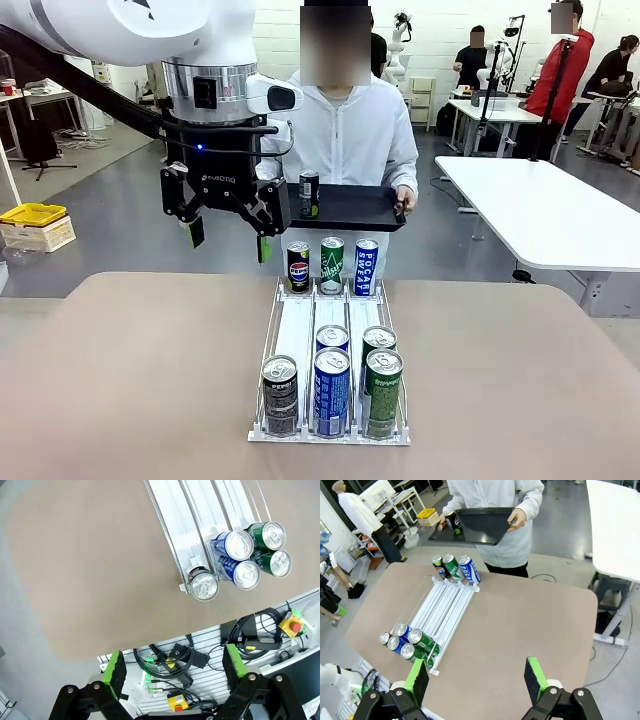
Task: Retrieve and hand over the desired beverage to the person.
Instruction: Pick up another can of the same type that the person held from the Automatic Can Dispenser.
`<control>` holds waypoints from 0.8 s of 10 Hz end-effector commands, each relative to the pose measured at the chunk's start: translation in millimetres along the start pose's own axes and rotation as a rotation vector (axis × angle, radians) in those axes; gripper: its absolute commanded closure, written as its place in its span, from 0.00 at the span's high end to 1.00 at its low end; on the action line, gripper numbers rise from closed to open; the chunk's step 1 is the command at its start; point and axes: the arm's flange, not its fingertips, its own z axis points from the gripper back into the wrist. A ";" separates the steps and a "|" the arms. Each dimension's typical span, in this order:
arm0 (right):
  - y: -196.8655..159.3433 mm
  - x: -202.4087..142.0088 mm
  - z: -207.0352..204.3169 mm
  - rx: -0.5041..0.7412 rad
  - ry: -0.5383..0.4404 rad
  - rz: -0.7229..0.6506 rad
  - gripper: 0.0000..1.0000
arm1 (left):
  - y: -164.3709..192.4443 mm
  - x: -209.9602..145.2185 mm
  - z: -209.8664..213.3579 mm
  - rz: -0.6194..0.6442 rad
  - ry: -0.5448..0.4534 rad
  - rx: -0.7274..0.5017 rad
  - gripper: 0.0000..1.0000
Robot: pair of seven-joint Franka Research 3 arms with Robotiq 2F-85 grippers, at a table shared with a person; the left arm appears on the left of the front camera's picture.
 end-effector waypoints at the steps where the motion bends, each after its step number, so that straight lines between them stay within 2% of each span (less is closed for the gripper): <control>1: -0.3 -0.2 -0.9 0.016 -0.003 0.002 1.00 | 23.7 -8.4 16.6 -0.123 -0.063 -0.017 1.00; 2: -0.3 -0.2 -0.9 0.016 -0.003 0.002 1.00 | 55.0 -19.2 34.3 -0.233 -0.103 -0.113 1.00; 4: -0.3 -0.2 -0.9 0.016 -0.003 0.002 1.00 | 129.8 -49.0 60.3 -0.390 -0.242 -0.241 1.00; 5: -0.3 -0.2 -0.9 0.016 -0.003 0.002 1.00 | 164.5 -64.8 63.9 -0.398 -0.270 -0.324 1.00; 6: -0.3 -0.2 -0.9 0.016 -0.003 0.002 1.00 | 192.1 -83.7 64.2 -0.430 -0.341 -0.363 1.00; 7: -0.3 -0.2 -0.9 0.016 -0.003 0.002 1.00 | 217.7 -96.4 54.6 -0.426 -0.429 -0.353 1.00; 8: -0.3 -0.2 -0.9 0.016 -0.003 0.002 1.00 | 239.3 -113.4 44.0 -0.366 -0.526 -0.378 1.00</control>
